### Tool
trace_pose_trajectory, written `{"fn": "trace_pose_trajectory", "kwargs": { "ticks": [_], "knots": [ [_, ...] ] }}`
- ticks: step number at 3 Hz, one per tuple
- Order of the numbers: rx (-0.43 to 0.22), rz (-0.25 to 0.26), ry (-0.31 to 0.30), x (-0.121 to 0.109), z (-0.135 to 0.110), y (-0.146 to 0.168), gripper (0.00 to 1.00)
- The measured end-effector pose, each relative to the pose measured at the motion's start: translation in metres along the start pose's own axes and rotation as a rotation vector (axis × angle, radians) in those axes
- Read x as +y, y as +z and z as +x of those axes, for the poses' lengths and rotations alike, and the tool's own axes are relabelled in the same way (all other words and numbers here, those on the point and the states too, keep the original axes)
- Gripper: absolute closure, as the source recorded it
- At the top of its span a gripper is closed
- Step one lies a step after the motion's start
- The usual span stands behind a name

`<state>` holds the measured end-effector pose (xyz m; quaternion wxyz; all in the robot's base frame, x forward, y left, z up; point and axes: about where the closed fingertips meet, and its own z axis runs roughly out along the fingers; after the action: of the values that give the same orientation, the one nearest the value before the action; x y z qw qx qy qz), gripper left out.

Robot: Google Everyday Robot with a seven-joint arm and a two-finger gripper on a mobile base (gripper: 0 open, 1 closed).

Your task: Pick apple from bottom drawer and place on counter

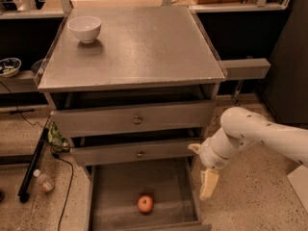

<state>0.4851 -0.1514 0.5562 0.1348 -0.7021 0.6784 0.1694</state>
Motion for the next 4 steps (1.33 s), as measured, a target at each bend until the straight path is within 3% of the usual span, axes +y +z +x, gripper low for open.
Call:
{"fn": "trace_pose_trajectory", "kwargs": {
  "ticks": [1, 3, 4],
  "knots": [
    [-0.035, -0.069, -0.039, 0.002, -0.024, 0.046, 0.0],
    [-0.007, -0.063, -0.029, -0.002, -0.018, 0.06, 0.0],
    [0.048, -0.026, -0.015, -0.025, -0.013, 0.085, 0.0]
  ]
}}
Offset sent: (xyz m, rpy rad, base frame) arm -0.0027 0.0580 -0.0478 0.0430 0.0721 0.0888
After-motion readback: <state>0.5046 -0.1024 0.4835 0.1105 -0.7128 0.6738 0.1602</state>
